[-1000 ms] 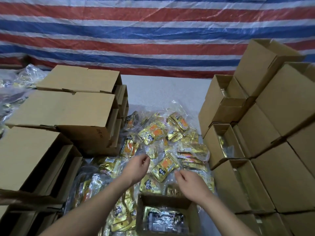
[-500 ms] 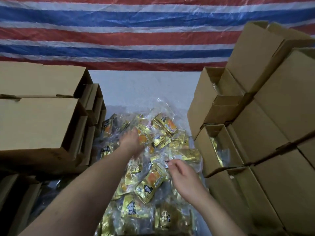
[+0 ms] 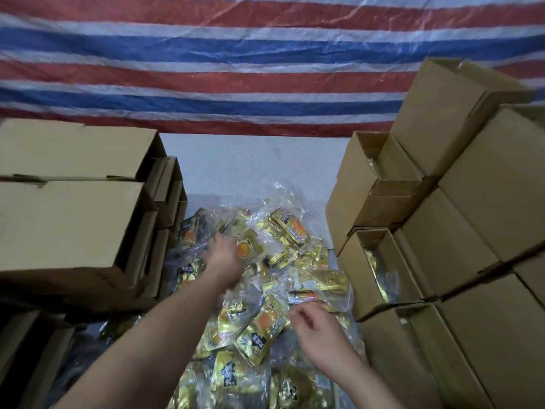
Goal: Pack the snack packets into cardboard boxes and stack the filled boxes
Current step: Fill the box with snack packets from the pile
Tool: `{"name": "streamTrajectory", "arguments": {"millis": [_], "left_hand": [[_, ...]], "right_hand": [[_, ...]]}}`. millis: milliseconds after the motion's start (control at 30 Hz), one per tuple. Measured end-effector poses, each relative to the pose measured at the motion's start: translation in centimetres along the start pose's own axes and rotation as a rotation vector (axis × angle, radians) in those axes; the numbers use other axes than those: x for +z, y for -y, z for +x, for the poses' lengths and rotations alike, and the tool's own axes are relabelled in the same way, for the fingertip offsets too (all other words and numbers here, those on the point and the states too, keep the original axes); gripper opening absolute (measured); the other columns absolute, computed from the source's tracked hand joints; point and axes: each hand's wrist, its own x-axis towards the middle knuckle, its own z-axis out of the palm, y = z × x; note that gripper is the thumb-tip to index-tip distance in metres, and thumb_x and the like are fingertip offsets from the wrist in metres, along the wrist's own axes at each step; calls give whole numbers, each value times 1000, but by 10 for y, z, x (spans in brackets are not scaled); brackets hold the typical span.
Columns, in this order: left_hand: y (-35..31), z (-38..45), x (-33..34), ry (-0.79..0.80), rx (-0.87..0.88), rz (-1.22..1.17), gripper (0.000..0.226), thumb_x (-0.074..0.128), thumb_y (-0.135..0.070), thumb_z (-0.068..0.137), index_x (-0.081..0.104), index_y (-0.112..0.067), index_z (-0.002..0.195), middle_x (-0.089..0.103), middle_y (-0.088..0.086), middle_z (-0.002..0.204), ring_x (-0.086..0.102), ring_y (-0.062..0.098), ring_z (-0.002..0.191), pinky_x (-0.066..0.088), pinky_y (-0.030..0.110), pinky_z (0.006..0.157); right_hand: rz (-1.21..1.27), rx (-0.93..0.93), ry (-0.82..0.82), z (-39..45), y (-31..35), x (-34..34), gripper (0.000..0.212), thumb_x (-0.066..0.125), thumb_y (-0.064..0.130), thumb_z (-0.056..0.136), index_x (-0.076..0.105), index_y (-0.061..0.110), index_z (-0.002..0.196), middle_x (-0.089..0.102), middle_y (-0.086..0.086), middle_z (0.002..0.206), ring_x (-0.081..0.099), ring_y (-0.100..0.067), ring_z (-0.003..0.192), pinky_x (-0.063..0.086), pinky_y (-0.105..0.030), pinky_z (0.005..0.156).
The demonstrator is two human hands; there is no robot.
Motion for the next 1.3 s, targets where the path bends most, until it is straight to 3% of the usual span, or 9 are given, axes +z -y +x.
{"name": "streamTrajectory", "arguments": {"millis": [133, 267, 433, 600, 733, 867, 1033, 1100, 1300], "left_hand": [[12, -30, -28, 59, -26, -353, 64, 75, -33, 85, 40, -11, 134, 63, 6, 103, 67, 22, 87, 60, 37, 71], [7, -72, -65, 48, -20, -603, 79, 79, -31, 82, 31, -12, 142, 67, 10, 92, 67, 16, 60, 47, 25, 40], [8, -125, -104, -137, 65, -611, 65, 76, -28, 79, 45, -9, 132, 68, 3, 86, 69, 13, 60, 47, 19, 41], [19, -163, -121, -285, 72, -418, 60, 73, -46, 76, 54, -17, 124, 59, 2, 121, 63, 20, 98, 54, 31, 84], [25, -185, -123, -334, 28, -418, 47, 71, -44, 74, 47, -22, 107, 64, -8, 87, 65, 16, 76, 55, 31, 67], [19, -205, -128, -345, 87, -489, 39, 71, -45, 71, 41, -33, 93, 61, -12, 83, 61, 8, 70, 52, 28, 61], [-5, -231, -150, -445, 203, -542, 43, 64, -49, 79, 45, -30, 112, 69, -8, 91, 70, 15, 82, 59, 37, 72], [-18, -244, -160, -489, 255, -567, 51, 62, -49, 82, 46, -30, 126, 69, -9, 102, 70, 15, 89, 59, 38, 77], [-35, -269, -185, -330, 549, -636, 25, 63, -30, 87, 58, -26, 111, 58, -11, 108, 58, 3, 96, 54, 28, 82]], "right_hand": [[-24, -14, 19, -5, 17, -1, 18, 51, 35, 103, 62, 36, 88, 65, 14, 86, 59, 8, 71, 43, -9, 60], [73, -22, -22, -6, 40, -5, 16, 50, 38, 102, 64, 34, 96, 65, 14, 88, 59, 4, 73, 42, -15, 63], [219, -25, -76, -7, 84, -10, 17, 47, 39, 103, 62, 31, 102, 67, 5, 100, 64, -13, 90, 54, -33, 78], [311, -38, -60, -16, 110, -4, 20, 48, 35, 103, 64, 28, 94, 70, -8, 104, 67, -22, 94, 54, -41, 88], [312, -28, 3, -27, 116, 6, 17, 46, 38, 104, 60, 30, 100, 68, -4, 103, 67, -19, 97, 56, -33, 82], [340, -13, 36, -37, 122, 12, 17, 48, 49, 101, 56, 34, 103, 63, 4, 113, 63, -18, 105, 54, -41, 94], [524, -59, 11, -40, 142, 5, 73, 60, 60, 91, 32, 27, 150, 48, 5, 144, 52, -21, 129, 44, -48, 108], [603, -130, 36, -41, 154, -2, 69, 67, 58, 86, 41, 30, 143, 59, 8, 134, 60, -14, 118, 48, -46, 104], [782, -234, 21, -42, 168, -19, 31, 71, 34, 91, 60, 20, 116, 76, 4, 87, 74, -13, 81, 56, -32, 67]]}}
